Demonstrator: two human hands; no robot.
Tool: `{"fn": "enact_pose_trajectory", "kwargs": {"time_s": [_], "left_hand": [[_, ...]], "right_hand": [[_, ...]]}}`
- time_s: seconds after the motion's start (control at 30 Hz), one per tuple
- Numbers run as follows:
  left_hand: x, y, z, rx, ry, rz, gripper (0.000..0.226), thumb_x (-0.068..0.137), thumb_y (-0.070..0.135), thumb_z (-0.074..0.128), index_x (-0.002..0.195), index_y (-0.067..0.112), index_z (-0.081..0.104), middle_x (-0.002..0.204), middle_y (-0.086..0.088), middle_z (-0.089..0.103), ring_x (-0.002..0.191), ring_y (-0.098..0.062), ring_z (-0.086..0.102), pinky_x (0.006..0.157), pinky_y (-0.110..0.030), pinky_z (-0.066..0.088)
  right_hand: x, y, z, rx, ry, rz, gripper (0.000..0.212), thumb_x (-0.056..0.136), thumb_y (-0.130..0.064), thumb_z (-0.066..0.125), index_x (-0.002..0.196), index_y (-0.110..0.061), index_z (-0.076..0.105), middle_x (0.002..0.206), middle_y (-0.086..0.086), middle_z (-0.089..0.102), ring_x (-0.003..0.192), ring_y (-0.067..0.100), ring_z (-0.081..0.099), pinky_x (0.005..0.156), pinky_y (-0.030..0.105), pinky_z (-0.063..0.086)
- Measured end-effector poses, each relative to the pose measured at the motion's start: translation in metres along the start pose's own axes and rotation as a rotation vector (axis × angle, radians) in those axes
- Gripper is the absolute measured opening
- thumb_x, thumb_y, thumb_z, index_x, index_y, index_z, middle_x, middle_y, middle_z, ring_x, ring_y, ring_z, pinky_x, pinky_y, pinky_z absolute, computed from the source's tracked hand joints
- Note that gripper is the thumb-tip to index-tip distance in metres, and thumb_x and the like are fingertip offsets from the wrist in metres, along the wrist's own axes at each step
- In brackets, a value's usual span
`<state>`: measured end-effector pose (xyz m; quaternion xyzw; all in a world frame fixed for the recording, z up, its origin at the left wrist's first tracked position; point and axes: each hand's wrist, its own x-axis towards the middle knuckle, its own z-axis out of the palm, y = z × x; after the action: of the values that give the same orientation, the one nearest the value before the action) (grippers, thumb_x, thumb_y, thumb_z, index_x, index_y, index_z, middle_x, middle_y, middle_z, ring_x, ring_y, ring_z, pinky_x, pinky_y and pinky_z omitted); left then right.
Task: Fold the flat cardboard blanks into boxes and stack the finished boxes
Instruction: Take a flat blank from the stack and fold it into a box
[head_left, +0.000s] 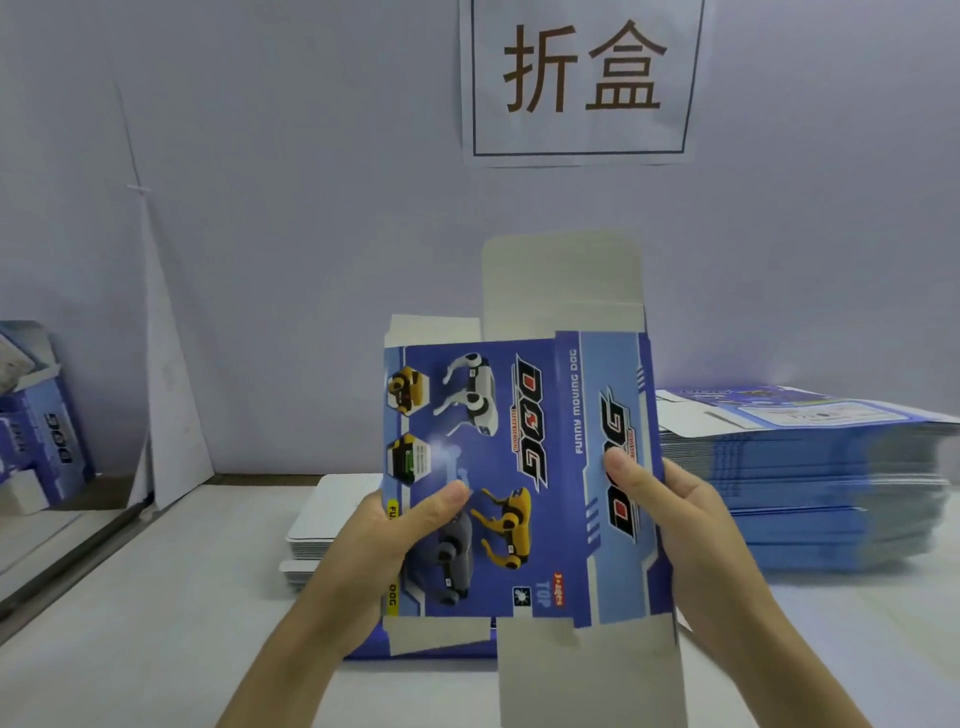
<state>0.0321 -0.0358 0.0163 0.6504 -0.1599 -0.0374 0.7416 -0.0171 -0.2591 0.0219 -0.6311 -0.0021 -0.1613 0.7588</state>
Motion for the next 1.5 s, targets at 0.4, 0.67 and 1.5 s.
{"fn": "enact_pose_trajectory", "kwargs": {"time_s": [0.4, 0.67, 1.5], "left_hand": [[-0.001, -0.002, 0.003, 0.077, 0.031, 0.05, 0.043, 0.06, 0.047, 0.071, 0.074, 0.007, 0.072, 0.075, -0.018, 0.072, 0.062, -0.026, 0.069, 0.054, -0.04, 0.058], [-0.001, -0.002, 0.007, 0.027, 0.077, 0.024, 0.066, 0.052, 0.047, 0.074, 0.1, 0.001, 0.066, 0.083, -0.016, 0.073, 0.071, -0.031, 0.07, 0.058, -0.045, 0.059], [-0.003, -0.002, 0.017, 0.021, 0.093, 0.076, 0.065, 0.053, 0.053, 0.071, 0.1, 0.009, 0.067, 0.087, -0.015, 0.073, 0.08, -0.03, 0.072, 0.068, -0.041, 0.06]], "right_hand": [[-0.001, -0.002, -0.001, -0.006, 0.014, -0.1, 0.036, 0.077, -0.035, 0.066, 0.11, -0.021, 0.066, 0.099, 0.007, 0.076, 0.086, 0.027, 0.074, 0.063, 0.039, 0.06], [-0.003, -0.008, -0.001, -0.022, 0.015, -0.147, 0.031, 0.075, -0.035, 0.066, 0.104, -0.024, 0.07, 0.097, 0.004, 0.077, 0.087, 0.026, 0.074, 0.069, 0.042, 0.061], [-0.006, -0.013, 0.006, -0.162, -0.013, -0.243, 0.062, 0.064, -0.049, 0.084, 0.115, -0.046, 0.05, 0.101, -0.017, 0.07, 0.092, 0.004, 0.07, 0.059, 0.019, 0.056]]}}
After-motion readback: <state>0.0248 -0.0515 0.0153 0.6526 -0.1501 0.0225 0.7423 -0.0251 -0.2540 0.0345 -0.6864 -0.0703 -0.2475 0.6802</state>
